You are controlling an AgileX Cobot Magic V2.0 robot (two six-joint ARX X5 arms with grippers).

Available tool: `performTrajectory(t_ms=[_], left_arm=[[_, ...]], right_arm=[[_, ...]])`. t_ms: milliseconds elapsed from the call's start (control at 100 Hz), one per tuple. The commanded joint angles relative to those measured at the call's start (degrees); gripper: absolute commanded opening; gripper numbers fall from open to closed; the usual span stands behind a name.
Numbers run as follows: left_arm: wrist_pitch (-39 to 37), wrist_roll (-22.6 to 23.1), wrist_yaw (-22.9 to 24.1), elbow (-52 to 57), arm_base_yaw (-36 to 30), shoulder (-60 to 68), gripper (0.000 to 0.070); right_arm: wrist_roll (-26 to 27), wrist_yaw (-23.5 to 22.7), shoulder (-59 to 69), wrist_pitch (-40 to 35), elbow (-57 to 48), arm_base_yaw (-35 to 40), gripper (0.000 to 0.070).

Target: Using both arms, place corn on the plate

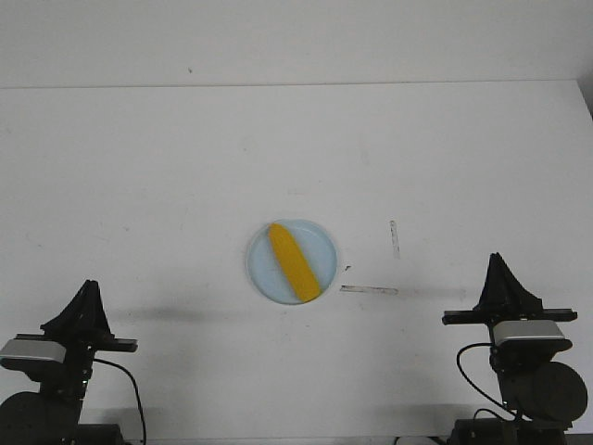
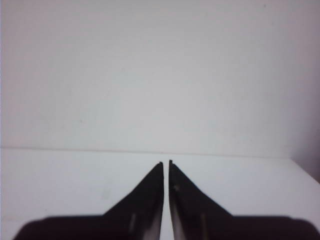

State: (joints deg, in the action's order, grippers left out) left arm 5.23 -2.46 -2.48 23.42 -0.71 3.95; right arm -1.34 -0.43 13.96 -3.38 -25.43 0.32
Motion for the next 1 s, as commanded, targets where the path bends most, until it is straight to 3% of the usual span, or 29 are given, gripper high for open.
performTrajectory(t_ms=[0, 990], left_arm=[[-0.61, 0.48, 0.04, 0.72, 0.04, -0.13, 0.0001], [-0.11, 0.48, 0.02, 0.31, 0.07, -0.44, 0.0001]], right_arm=[[-0.42, 0.02, -0.52, 0.48, -0.11, 0.04, 0.0015], [-0.42, 0.02, -0.9, 0.55, -0.11, 0.04, 0.0015]])
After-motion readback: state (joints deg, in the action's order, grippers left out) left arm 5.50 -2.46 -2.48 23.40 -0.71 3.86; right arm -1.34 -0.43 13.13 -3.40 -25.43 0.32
